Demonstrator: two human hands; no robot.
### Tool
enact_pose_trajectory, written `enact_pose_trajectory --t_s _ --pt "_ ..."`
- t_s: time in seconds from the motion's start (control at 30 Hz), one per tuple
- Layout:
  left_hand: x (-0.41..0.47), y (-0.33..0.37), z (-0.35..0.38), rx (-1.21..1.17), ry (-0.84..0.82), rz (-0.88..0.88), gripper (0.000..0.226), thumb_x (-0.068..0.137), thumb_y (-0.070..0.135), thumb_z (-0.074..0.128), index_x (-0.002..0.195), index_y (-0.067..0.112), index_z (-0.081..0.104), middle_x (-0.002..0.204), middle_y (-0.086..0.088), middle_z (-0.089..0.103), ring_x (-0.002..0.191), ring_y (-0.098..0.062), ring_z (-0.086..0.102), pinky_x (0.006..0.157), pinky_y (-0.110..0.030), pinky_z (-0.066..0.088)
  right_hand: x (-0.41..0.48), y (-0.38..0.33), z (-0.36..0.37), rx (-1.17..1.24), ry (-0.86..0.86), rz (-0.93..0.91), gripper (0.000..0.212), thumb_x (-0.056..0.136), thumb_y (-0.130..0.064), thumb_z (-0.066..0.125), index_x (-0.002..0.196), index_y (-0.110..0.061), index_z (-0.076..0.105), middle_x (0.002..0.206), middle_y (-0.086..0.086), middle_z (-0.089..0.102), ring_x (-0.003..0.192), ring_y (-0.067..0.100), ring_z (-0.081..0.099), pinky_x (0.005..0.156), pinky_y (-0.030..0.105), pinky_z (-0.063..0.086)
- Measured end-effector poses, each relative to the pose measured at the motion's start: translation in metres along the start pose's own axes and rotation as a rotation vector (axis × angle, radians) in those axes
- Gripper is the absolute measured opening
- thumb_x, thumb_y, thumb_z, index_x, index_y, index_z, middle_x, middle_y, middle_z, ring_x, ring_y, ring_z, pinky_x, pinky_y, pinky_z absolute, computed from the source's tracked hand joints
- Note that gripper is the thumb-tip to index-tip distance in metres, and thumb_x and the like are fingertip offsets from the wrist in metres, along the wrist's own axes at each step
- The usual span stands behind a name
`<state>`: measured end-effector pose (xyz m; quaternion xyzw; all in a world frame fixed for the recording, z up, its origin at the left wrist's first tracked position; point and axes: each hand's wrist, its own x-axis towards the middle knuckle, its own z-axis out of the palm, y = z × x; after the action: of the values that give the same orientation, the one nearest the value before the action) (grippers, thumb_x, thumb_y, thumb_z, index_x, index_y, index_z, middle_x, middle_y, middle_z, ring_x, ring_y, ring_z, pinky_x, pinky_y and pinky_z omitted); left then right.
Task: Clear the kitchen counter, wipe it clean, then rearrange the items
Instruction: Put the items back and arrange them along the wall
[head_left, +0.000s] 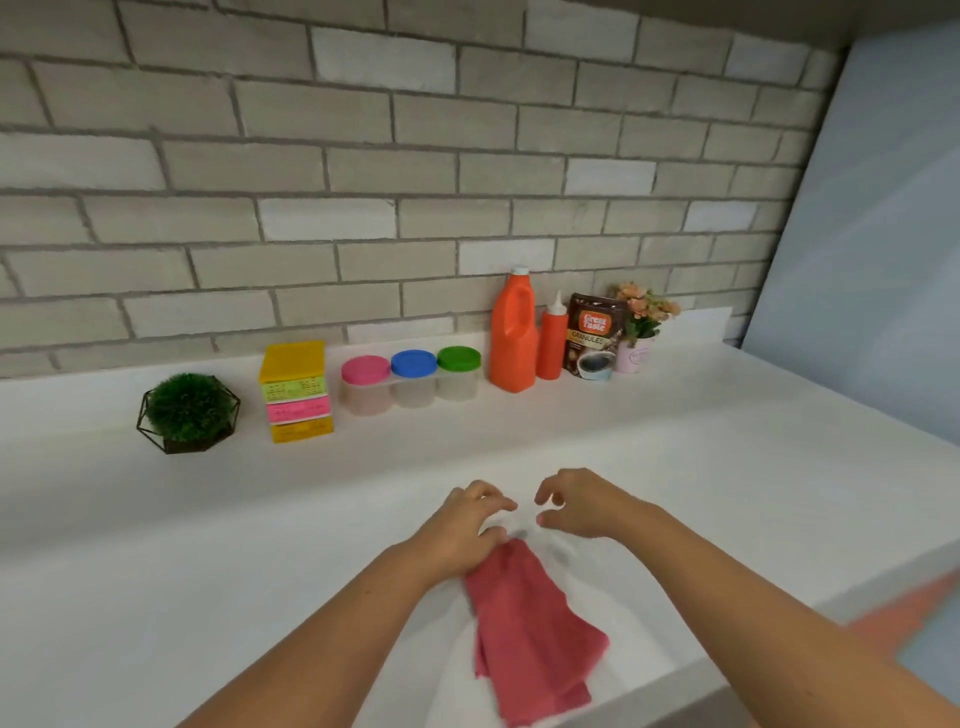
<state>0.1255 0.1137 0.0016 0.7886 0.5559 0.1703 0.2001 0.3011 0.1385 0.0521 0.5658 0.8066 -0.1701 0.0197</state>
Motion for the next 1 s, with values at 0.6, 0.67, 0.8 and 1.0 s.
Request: enact_pose_trajectory --t_s 0.6,0.67,0.8,1.0 --pt "-0.008 0.037 0.033 -0.117 0.002 -0.330 0.035 0.081 0.009 0.062 0.114 0.020 0.062 0.125 -0.001 0.056 0.113 -0.017 0.052 0.088 -0.018 0.037 -0.072 -0.029 0.080 0.079 0.026 0.039 0.064 0.082 -0.037 0.060 0.136 -0.014 0.034 0.127 0.010 0.041 0.115 0.028 0.046 0.090 0.035 0.044" --pt "-0.014 0.037 0.030 -0.157 0.036 -0.350 0.034 0.080 0.005 0.063 0.112 0.018 0.064 0.124 -0.003 0.057 0.110 -0.017 0.053 0.085 -0.017 0.037 -0.070 -0.027 0.080 0.144 0.051 0.023 0.055 0.083 -0.028 0.059 0.132 -0.013 0.040 0.122 0.012 0.046 0.107 0.027 0.052 0.086 0.033 0.045" --pt "-0.043 0.027 0.012 -0.214 0.158 -0.424 0.034 0.080 0.005 0.064 0.112 0.016 0.065 0.121 -0.005 0.059 0.099 -0.015 0.053 0.083 -0.017 0.038 -0.059 -0.035 0.077 0.302 0.064 -0.061 0.035 0.077 -0.012 0.058 0.111 -0.004 0.057 0.097 0.007 0.058 0.084 0.021 0.054 0.066 0.024 0.042" --pt "-0.113 -0.005 -0.036 -0.206 0.286 -0.541 0.035 0.081 0.007 0.066 0.115 0.015 0.065 0.123 -0.004 0.060 0.110 -0.019 0.055 0.088 -0.020 0.040 -0.054 -0.103 0.073 0.388 -0.023 -0.242 0.035 0.077 -0.008 0.060 0.112 -0.008 0.063 0.090 0.004 0.057 0.078 0.017 0.051 0.059 0.017 0.039"
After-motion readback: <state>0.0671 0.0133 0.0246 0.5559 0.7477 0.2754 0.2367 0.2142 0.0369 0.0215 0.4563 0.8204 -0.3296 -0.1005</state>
